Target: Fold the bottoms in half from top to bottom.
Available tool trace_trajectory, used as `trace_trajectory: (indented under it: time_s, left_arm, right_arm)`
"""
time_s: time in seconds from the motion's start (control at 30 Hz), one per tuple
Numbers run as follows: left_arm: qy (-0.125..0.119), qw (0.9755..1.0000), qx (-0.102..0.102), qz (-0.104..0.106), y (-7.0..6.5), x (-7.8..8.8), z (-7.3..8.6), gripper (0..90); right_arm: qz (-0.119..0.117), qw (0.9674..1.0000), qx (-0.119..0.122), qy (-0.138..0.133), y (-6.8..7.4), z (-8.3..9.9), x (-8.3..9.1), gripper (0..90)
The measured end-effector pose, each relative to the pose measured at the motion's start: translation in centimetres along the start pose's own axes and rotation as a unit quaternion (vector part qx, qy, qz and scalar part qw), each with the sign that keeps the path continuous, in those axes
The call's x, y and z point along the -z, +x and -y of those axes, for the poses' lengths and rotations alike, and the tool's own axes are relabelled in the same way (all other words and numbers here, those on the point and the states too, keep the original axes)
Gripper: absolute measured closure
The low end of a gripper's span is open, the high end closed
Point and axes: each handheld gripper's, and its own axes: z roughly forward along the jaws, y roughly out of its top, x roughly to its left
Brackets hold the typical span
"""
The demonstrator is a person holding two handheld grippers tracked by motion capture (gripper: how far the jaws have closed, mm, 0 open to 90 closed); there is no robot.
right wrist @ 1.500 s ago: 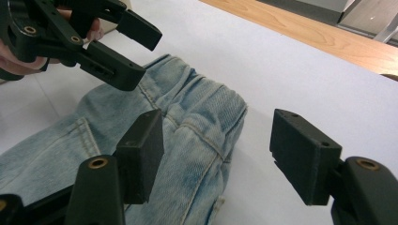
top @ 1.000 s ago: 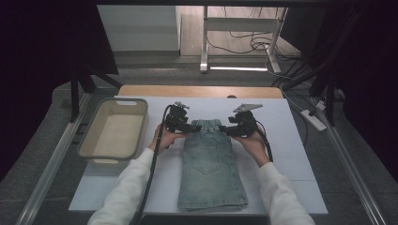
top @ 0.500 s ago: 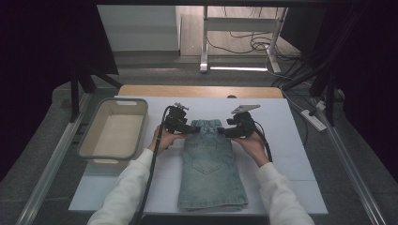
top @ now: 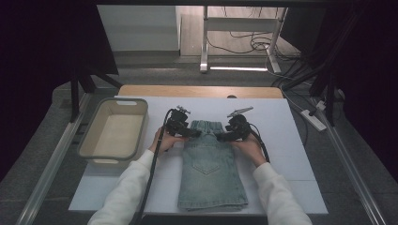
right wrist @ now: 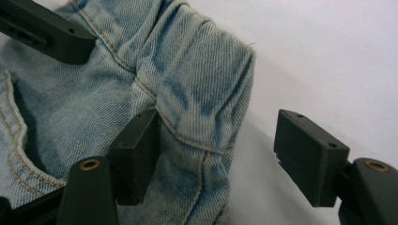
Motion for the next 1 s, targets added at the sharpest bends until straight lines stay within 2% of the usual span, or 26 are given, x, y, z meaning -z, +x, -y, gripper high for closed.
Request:
trace_trajectory:
  time_s: [0.2, 0.3, 0.4, 0.5, 0.57, 0.63, 0.83, 1.0]
  left_arm:
    - [0.014, 0.9999, -0.008, 0.005, -0.2, -0.5, 0.2, 20.4]
    - [0.020, 0.9997, -0.010, 0.010, -0.3, -0.8, 0.2, 22.4]
    - [0.026, 0.9993, -0.010, 0.026, -0.1, -1.2, 0.4, 26.3]
    - [0.027, 0.9992, -0.012, 0.027, -0.1, -1.1, 0.4, 29.3]
    - [0.029, 0.9991, -0.018, 0.026, -0.2, -1.1, 0.4, 32.3]
    - [0.030, 0.9990, -0.021, 0.025, -0.3, -1.1, 0.4, 35.8]
    - [0.029, 0.9990, -0.023, 0.024, -0.3, -1.0, 0.5, 44.2]
    - [0.020, 0.9989, -0.038, 0.018, -0.7, -0.5, 0.4, 50.4]
  right_arm:
    - [-0.017, 0.9997, -0.009, 0.013, 0.0, 0.2, -0.4, 31.9]
    - [-0.019, 0.9996, -0.006, 0.021, 0.1, 0.2, -0.6, 32.0]
    - [-0.023, 0.9994, -0.005, 0.026, 0.2, 0.3, -0.8, 32.5]
    - [-0.020, 0.9995, -0.001, 0.025, 0.3, 0.3, -0.8, 33.8]
    - [-0.020, 0.9995, 0.005, 0.026, 0.6, 0.3, -0.9, 40.0]
    - [-0.031, 0.9991, 0.012, 0.026, 0.8, 0.3, -0.9, 48.6]
    - [-0.038, 0.9990, 0.010, 0.020, 0.9, 0.4, -1.0, 58.2]
    - [-0.039, 0.9990, 0.018, 0.013, 0.8, 0.5, -0.8, 64.4]
